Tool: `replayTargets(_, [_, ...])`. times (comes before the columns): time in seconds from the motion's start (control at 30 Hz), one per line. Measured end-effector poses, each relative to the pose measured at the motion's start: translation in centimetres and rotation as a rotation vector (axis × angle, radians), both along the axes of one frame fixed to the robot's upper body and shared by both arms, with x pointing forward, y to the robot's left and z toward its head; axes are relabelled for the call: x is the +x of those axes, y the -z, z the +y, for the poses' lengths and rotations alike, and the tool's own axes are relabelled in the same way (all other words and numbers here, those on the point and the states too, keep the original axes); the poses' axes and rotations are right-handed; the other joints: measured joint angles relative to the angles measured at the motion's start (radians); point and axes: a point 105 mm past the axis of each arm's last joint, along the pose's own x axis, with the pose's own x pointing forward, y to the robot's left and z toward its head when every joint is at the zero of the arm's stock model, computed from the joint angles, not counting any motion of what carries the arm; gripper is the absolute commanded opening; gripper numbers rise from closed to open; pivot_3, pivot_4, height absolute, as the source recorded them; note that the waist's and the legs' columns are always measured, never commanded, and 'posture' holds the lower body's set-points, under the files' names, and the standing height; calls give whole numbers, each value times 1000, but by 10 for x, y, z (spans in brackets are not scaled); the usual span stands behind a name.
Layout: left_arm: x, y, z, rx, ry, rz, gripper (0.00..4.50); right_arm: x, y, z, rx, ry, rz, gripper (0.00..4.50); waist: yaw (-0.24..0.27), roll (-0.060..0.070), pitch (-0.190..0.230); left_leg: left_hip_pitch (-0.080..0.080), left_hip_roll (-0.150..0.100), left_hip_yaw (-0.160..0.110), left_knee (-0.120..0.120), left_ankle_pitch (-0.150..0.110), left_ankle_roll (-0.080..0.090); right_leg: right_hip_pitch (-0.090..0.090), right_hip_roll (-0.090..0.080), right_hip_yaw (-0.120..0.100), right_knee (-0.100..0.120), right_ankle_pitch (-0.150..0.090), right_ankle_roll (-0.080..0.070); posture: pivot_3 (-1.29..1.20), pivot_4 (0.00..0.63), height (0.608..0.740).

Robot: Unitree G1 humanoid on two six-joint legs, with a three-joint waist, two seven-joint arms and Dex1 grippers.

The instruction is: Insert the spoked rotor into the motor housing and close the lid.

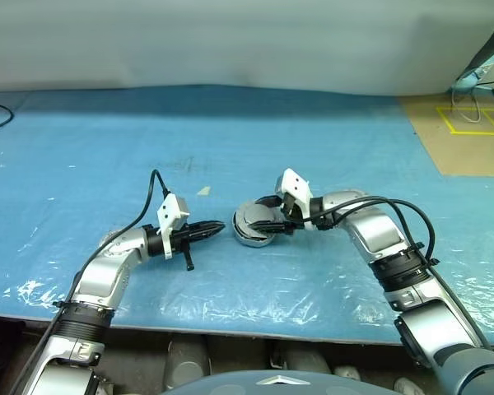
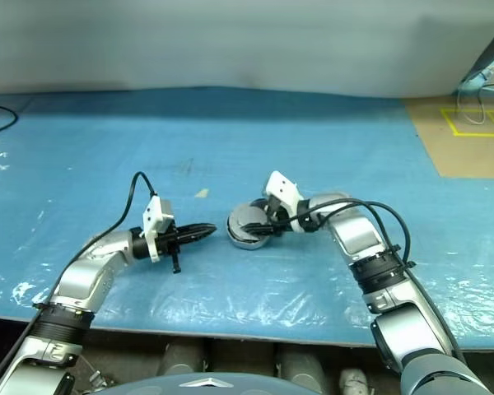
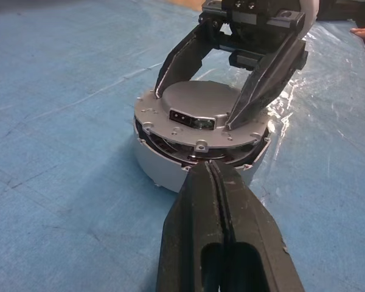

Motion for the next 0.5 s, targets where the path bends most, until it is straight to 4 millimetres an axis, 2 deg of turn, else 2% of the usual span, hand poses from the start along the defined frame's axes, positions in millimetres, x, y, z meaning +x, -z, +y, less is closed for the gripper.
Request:
replayTargets(0.17, [2,5,2,7,-12,12,0,1,-6,6,46,20,59,2934,-1,0,0,0,0,0,2,0,0,-1,0,0,1,0,0,0,150,740])
replayTargets(0.3, [3,8,1,7,-19,16,0,3,-13,15,40,10,33,2934,1,0,0,-1,0,0,2,0,0,-2,0,0,1,0,0,0,150,740])
replayTargets(0.5, [4,8,-1,2,-25,9,0,4,-12,24,12,-2,32,2934,2,0,0,-2,0,0,2,0,0,-3,0,0,1,0,0,0,150,740])
